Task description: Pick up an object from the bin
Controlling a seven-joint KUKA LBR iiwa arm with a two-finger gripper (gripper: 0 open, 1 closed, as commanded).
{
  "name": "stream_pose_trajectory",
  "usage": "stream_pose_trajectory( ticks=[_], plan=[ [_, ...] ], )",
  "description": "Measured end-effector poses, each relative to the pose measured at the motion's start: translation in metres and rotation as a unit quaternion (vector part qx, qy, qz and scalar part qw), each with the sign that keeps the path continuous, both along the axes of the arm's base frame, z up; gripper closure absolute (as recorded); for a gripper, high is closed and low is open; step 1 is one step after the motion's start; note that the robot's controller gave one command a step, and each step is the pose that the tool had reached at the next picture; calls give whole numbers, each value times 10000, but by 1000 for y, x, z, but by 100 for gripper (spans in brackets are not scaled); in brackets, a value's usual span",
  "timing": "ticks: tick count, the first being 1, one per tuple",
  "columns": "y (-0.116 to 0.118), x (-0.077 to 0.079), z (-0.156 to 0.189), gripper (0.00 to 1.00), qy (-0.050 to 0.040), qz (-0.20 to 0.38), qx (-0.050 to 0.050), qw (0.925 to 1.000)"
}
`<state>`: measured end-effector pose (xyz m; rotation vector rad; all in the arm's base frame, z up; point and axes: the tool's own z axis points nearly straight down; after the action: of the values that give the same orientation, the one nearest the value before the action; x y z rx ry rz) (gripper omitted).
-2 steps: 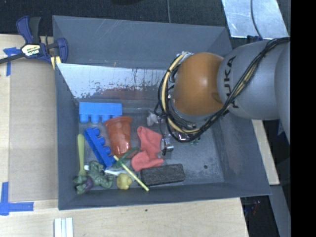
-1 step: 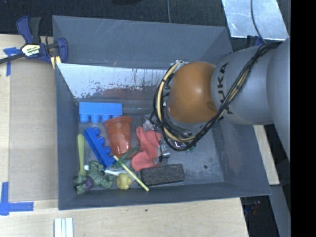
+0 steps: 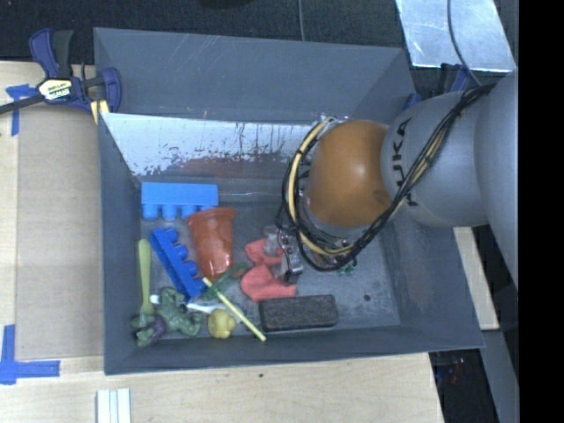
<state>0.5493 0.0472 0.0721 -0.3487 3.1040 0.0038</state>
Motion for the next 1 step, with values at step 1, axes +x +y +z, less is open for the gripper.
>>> stream_pose_trajectory(
  ticks=[1],
  plan=[
    [0, 0, 0, 100, 0, 0, 1, 10000]
  ],
)
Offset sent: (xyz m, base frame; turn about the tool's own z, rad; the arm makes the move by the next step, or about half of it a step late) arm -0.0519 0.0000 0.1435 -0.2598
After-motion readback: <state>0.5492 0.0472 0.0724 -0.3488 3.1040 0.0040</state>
